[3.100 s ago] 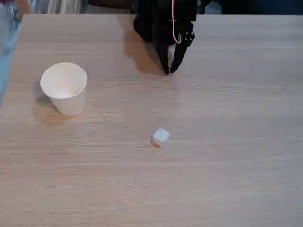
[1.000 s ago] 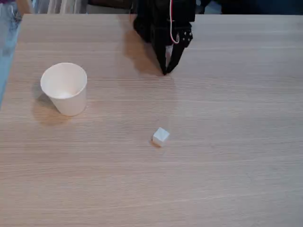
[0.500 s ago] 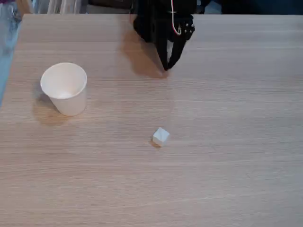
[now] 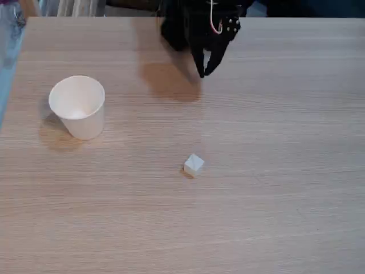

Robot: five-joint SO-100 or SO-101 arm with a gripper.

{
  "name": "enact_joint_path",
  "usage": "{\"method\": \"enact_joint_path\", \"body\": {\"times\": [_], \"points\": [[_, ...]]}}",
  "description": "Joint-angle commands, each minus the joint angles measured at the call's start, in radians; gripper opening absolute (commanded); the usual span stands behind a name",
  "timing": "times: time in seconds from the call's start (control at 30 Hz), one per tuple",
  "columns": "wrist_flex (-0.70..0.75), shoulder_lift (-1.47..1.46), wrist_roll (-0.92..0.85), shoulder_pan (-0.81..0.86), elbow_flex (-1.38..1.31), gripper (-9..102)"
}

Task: Grasp a block and put it in the bin.

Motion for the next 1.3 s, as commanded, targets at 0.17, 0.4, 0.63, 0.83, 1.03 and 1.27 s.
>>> {"method": "enact_joint_path", "body": {"times": [0.17,0.4,0.63,0.83,1.03,1.27], "points": [[-0.091,-0.198,0.025,0.003,-0.114,1],[-0.164,-0.328,0.031,0.032,-0.150,2],[-0.178,-0.489,0.146,0.015,-0.272,3],[-0.173,-0.655,0.261,0.021,-0.423,7],[-0.201,-0.776,0.353,0.026,-0.512,10],[-0.249,-0.884,0.471,0.002,-0.578,16]]}}
